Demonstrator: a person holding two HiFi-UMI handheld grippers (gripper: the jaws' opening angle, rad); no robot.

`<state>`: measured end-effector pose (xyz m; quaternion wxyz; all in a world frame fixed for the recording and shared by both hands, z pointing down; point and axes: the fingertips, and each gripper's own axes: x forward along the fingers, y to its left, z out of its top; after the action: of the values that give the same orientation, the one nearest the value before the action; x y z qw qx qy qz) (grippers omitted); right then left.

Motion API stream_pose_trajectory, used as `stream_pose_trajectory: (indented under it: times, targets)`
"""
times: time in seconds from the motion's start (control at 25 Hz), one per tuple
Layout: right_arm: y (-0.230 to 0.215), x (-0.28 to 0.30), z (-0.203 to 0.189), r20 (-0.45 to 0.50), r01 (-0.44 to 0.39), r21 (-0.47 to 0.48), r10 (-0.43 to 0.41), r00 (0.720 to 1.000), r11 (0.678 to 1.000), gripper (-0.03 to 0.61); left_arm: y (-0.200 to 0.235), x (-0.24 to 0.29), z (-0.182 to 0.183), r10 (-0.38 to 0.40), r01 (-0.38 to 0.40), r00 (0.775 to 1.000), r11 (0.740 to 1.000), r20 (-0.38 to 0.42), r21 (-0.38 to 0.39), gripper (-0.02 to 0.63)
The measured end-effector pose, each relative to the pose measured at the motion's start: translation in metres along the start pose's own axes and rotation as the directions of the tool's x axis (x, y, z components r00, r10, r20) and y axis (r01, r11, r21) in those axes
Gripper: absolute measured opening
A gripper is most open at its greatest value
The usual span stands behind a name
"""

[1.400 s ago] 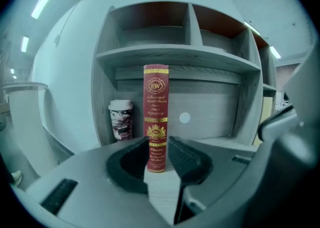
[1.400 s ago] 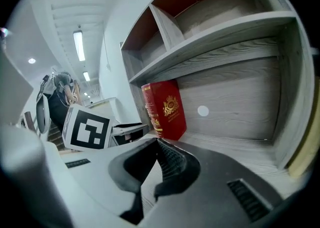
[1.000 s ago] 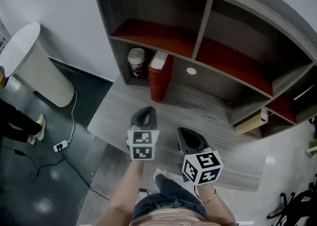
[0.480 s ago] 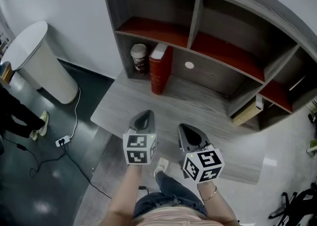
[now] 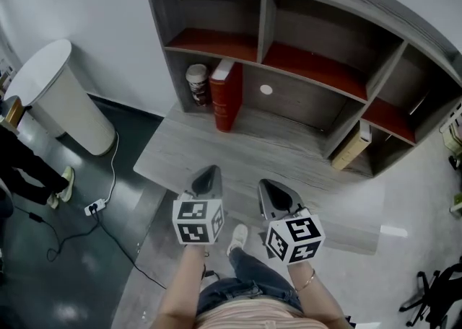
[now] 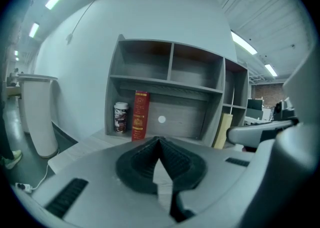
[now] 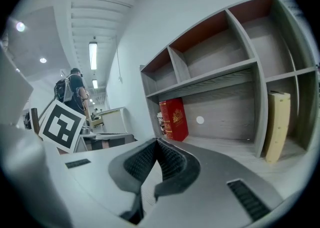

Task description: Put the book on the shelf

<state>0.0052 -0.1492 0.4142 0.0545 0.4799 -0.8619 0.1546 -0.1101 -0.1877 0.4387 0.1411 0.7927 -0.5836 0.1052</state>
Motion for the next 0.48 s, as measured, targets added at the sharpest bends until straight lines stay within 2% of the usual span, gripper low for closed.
stream_pose_trajectory:
  times: [0.48]
  targets:
    - [0.019,-0.041,0.0,0.029,0.011,-0.011,-0.011,1.0,1.0,0.008,-0.034,-0.046,-0.011,-0.066,0.066,0.998,0.998,-0.02,0.009,0.011]
